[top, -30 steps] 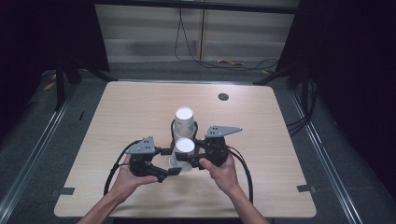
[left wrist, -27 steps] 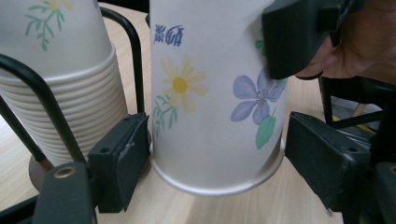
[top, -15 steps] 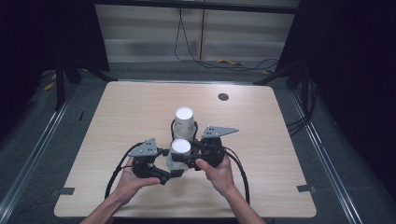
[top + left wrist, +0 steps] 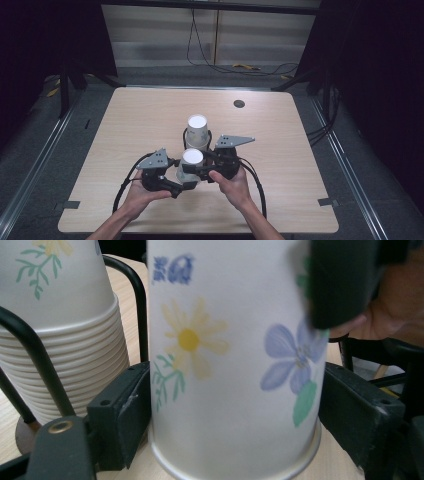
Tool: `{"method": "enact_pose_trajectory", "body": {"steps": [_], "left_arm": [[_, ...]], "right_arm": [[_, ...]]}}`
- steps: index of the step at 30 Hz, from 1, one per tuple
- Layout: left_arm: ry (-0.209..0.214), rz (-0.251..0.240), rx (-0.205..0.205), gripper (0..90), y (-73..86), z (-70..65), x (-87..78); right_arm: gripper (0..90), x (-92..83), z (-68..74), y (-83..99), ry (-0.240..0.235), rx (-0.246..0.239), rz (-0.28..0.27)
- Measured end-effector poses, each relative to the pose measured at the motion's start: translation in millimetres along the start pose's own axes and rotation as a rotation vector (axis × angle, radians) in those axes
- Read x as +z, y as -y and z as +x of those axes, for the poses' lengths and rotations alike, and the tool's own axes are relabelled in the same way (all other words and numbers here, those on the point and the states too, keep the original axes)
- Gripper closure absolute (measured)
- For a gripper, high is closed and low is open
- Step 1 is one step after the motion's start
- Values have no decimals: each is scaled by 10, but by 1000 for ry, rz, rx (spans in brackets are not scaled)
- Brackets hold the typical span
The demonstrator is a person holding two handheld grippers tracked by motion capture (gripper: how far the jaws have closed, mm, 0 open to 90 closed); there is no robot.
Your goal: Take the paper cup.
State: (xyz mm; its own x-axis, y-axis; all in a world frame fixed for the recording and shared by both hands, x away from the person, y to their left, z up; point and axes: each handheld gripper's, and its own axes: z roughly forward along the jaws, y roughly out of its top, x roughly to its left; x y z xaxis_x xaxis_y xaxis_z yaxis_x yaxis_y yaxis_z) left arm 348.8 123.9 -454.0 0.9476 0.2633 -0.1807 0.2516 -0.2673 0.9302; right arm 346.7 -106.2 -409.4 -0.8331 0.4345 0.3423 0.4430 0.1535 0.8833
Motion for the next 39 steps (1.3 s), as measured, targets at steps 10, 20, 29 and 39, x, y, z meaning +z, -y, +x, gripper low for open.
{"method": "enact_pose_trajectory", "body": {"steps": [10,20,29,39], "left_arm": [[7,2,14,239,33,-17,-6],[25,8,3,265,52,-27,-14],[39,23,-17,269,23,26,-52],[42,60,-35,271,27,47,-125]], "right_arm": [[339,25,-3,23,-16,2,15],[245,11,-12,19,-1,-2,8],[192,-76,-27,-3,14,-4,-6],[187,-162,-57,3,18,-12,-2]]}}
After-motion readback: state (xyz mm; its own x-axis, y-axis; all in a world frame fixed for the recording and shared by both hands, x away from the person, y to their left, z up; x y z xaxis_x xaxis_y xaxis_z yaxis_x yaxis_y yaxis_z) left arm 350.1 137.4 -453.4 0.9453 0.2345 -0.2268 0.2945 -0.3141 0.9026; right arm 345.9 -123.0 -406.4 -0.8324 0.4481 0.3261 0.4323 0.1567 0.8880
